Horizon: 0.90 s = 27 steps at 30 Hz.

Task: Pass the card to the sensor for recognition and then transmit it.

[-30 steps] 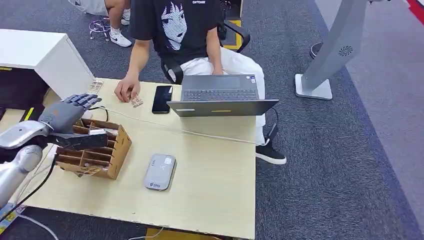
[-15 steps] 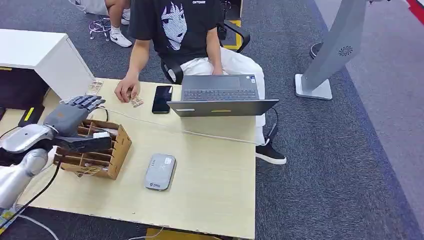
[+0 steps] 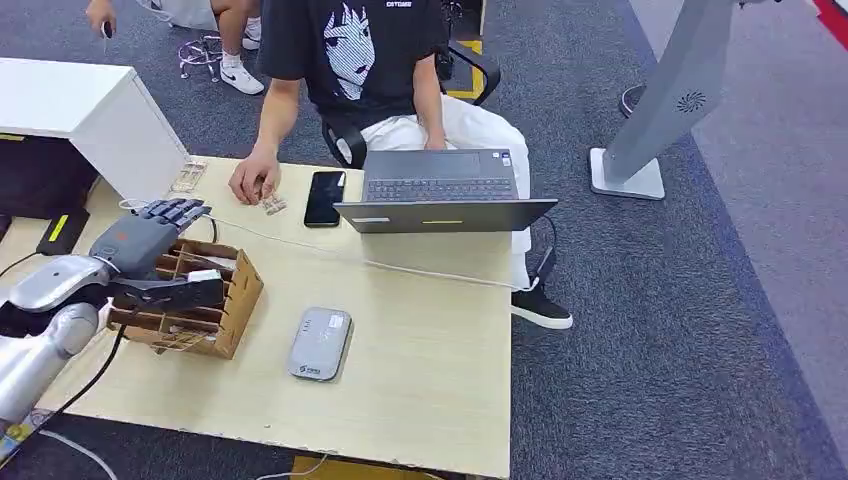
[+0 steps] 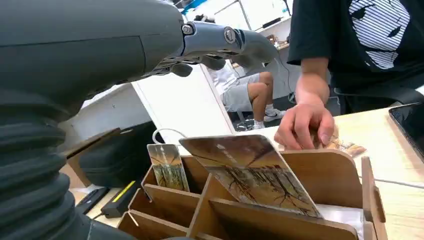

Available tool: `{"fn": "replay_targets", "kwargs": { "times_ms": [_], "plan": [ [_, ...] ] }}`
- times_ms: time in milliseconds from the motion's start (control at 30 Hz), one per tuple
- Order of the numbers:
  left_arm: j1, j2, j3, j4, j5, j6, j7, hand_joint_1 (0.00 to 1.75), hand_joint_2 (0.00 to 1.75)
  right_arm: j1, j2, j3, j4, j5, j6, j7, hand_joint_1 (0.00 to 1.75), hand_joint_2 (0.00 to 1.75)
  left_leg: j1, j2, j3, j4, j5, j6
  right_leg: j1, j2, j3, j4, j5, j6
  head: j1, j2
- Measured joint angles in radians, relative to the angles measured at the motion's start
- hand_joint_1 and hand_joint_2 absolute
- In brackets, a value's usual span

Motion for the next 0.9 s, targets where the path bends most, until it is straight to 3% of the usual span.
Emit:
{"fn": "replay_targets", "kwargs": {
  "times_ms": [733, 767, 800, 900],
  "plan": [
    [0.043, -0.016, 0.020, 0.003, -0.003, 0.030, 0.010, 0.00, 1.75, 0.000, 0.000, 0.000, 0.000, 0.001, -0.001, 0.007, 0.00, 1.75, 0.000, 0.000, 0.000, 0.000, 0.000, 0.000, 0.000, 0.000, 0.000, 0.000, 0.000, 0.000, 0.000, 0.000],
    [0.044, -0.017, 0.021, 0.003, -0.003, 0.030, 0.010, 0.51, 1.75, 0.000, 0.001, 0.000, 0.000, 0.001, -0.001, 0.006, 0.00, 1.75, 0.000, 0.000, 0.000, 0.000, 0.000, 0.000, 0.000, 0.000, 0.000, 0.000, 0.000, 0.000, 0.000, 0.000],
    [0.045, -0.017, 0.021, 0.003, -0.004, 0.031, 0.011, 1.75, 1.75, 0.000, 0.002, 0.000, 0.000, 0.001, -0.001, 0.006, 0.00, 1.75, 0.000, 0.000, 0.000, 0.000, 0.000, 0.000, 0.000, 0.000, 0.000, 0.000, 0.000, 0.000, 0.000, 0.000],
    [0.045, -0.027, 0.032, 0.003, -0.026, 0.047, 0.022, 1.75, 1.75, 0.000, 0.004, 0.000, 0.000, 0.001, 0.000, 0.005, 0.00, 1.75, 0.000, 0.000, 0.000, 0.000, 0.000, 0.000, 0.000, 0.000, 0.000, 0.000, 0.000, 0.000, 0.000, 0.000]
  ]
}}
